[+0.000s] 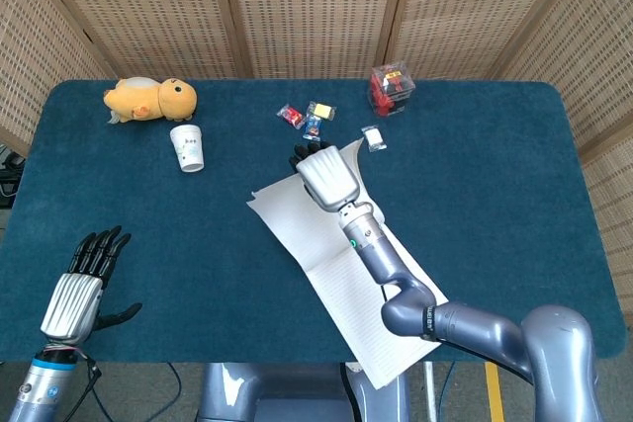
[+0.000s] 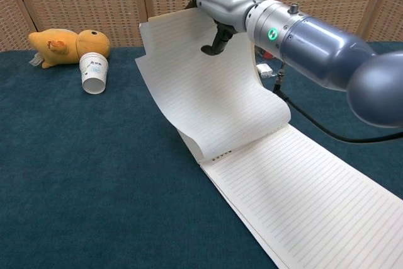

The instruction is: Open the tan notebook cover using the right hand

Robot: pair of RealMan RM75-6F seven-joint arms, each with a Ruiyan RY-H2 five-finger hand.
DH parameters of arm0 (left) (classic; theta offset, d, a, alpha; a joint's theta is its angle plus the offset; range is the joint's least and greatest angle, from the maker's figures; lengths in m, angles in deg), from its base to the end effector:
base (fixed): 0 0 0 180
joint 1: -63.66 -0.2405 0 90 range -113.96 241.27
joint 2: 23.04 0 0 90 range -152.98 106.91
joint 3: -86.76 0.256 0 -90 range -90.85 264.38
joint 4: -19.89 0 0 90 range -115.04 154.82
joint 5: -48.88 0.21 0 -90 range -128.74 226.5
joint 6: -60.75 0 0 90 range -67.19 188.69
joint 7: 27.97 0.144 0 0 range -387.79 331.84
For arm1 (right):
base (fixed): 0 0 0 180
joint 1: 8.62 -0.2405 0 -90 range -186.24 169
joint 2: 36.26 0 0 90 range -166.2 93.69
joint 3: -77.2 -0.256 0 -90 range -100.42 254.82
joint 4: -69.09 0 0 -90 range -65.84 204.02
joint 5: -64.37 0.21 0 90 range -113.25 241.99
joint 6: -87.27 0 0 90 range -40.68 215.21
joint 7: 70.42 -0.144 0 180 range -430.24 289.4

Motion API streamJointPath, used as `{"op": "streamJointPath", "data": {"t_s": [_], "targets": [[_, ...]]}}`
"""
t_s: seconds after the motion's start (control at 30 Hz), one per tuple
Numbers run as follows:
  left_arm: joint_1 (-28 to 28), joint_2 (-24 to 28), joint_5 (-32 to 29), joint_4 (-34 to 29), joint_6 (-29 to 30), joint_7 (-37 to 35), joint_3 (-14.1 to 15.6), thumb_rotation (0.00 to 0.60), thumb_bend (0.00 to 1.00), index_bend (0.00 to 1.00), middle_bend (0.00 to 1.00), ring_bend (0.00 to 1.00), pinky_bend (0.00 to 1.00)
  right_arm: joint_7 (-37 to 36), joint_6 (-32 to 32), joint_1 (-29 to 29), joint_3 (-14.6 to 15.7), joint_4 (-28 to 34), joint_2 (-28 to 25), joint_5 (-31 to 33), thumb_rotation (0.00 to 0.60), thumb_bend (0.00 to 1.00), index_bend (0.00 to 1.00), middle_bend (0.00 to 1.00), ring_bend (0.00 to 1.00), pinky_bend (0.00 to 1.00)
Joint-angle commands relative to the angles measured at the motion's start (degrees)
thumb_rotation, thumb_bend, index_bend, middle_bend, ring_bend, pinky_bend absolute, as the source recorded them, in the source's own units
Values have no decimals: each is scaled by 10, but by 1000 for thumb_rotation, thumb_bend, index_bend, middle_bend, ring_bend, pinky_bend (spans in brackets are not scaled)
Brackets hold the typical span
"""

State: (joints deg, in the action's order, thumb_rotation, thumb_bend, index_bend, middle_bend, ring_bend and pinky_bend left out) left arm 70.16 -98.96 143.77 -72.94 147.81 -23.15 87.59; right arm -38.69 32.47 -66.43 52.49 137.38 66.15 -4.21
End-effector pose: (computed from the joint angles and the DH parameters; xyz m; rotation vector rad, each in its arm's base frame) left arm -0.2615 0.1708 0.0852 -1.5109 -0.9346 -1.1018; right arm -0.0140 -0.4102 -0.0291 1.8219 -0.4932 1.1185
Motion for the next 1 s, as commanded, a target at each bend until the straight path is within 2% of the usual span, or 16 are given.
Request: {"op": "streamJointPath", "data": {"t_s": [0.03,0.13,0.2,0.3,0.4,0.63,1.0], "targets": [[0,0,0,0,-1,-1,1,600,144,0,0,0,0,23,-2,-5,0,1,8,24,600,189,312,245,240,391],[1,0,1,0,0,-1,1,600,145,0,0,0,0,35,-7,-7,-4,11,12,47,600,112,216,157,154,341],[1,0,1,0,0,-1,1,600,144,0,0,0,0,41,-12,-9,-5,17,14,56,600,66,143,97,84,242],[1,0,1,0,0,1,1,600,145,0,0,0,0,42,-20,-11,-6,24,15,66,600,40,82,88,66,168],[1,-1,0,0,-1,2,1,600,145,0,0,0,0,42,-32,-12,-10,28,22,77,600,10,33,49,54,163],[1,-1,3,0,1,1,2,600,145,0,0,0,0,38,-55,-18,-15,37,36,87,600,0,0,4,18,156],[2,1,4,-1,2,-4,3,600,145,0,0,0,0,36,-48,-30,-6,19,64,117,600,0,0,0,0,151]]}}
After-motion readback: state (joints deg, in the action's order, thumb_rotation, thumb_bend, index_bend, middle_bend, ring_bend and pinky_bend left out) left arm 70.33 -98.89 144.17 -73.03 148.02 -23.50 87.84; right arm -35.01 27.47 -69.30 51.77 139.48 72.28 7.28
